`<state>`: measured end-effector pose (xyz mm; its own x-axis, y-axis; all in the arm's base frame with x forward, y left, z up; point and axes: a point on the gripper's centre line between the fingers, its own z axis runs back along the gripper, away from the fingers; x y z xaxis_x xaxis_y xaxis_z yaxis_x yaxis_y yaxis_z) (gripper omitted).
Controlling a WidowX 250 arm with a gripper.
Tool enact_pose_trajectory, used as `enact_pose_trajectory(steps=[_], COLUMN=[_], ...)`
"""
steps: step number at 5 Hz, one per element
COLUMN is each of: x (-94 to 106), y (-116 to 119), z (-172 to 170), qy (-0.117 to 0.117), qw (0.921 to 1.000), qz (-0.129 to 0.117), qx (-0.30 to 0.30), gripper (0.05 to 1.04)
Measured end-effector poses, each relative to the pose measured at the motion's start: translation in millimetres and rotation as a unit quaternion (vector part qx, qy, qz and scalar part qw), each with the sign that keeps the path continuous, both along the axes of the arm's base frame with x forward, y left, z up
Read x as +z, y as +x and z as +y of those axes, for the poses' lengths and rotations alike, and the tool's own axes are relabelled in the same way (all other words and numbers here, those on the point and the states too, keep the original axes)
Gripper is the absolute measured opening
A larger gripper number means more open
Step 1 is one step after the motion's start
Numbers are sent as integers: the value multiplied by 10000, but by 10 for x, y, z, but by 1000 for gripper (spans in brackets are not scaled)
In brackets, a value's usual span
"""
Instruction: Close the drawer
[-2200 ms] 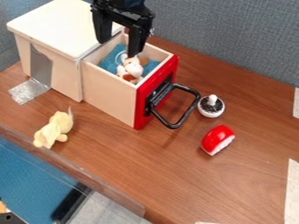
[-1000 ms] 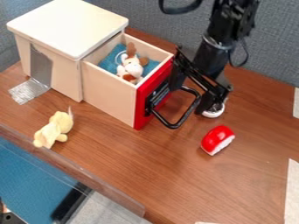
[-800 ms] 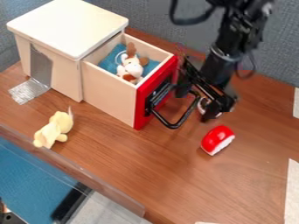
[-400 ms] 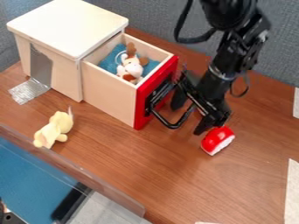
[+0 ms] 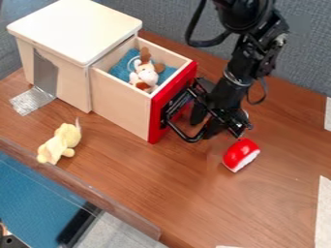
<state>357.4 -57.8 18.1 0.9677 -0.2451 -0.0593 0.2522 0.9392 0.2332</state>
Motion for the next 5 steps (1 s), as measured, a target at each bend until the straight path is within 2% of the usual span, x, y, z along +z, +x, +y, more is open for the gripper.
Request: enact_pose_trajectory(steps=[1, 3, 4, 5], x=[6, 37, 129, 131], y=[9, 56, 127, 126], z=[130, 717, 984, 1191], qy=[119, 320, 327, 342], qw=[9997, 9957, 9923, 9889], qz=[-15, -43, -132, -78], qx=[222, 873, 1186, 1444], gripper=[200, 154, 127, 116])
